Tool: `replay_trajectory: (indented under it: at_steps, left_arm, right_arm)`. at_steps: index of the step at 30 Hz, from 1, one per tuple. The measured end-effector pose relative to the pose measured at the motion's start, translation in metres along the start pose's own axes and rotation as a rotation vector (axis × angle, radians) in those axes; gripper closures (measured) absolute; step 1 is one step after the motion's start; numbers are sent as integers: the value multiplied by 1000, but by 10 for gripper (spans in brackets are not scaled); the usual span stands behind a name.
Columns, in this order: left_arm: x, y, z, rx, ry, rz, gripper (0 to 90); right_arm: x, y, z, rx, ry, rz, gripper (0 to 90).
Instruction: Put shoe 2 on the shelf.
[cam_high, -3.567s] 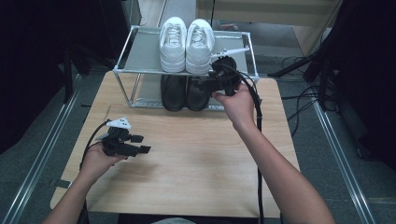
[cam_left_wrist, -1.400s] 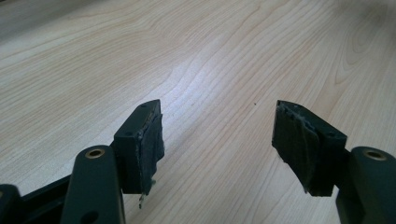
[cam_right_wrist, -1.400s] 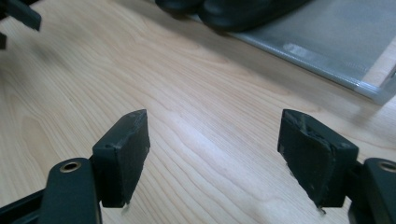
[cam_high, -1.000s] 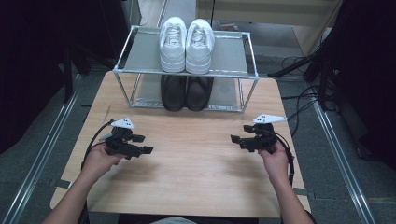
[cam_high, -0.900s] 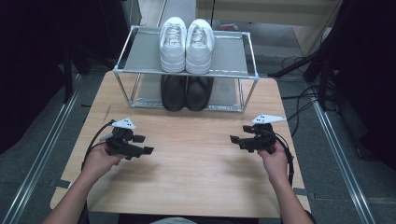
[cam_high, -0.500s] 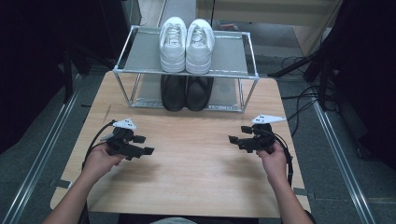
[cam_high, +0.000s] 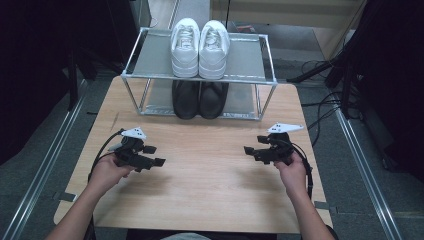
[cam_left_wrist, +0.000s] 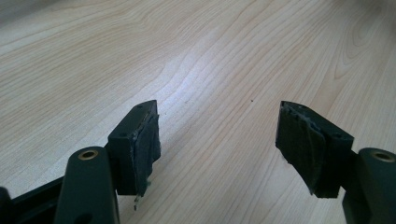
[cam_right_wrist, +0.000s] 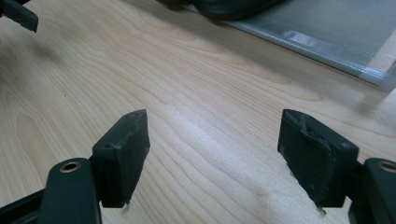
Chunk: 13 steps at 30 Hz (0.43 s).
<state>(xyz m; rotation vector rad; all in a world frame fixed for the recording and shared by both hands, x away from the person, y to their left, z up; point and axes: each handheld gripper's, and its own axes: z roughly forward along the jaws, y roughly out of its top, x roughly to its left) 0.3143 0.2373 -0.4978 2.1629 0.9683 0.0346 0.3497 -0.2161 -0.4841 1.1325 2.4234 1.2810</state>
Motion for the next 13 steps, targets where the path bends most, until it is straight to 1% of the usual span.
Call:
replay_trajectory:
  at_steps: [9, 10, 12, 13]
  left_arm:
    - [0, 0, 1, 3, 5, 2, 297]
    - [0, 0, 1, -10, 10, -3, 285]
    - [1, 0, 3, -22, -4, 0, 273]
    - [1, 0, 3, -22, -4, 0, 262]
  right_arm:
    - [1, 1, 2, 8, -1, -8, 258]
    - [1, 1, 3, 10, -3, -12, 258]
    - [2, 0, 4, 15, -5, -26, 258]
    - [2, 0, 4, 15, -5, -26, 258]
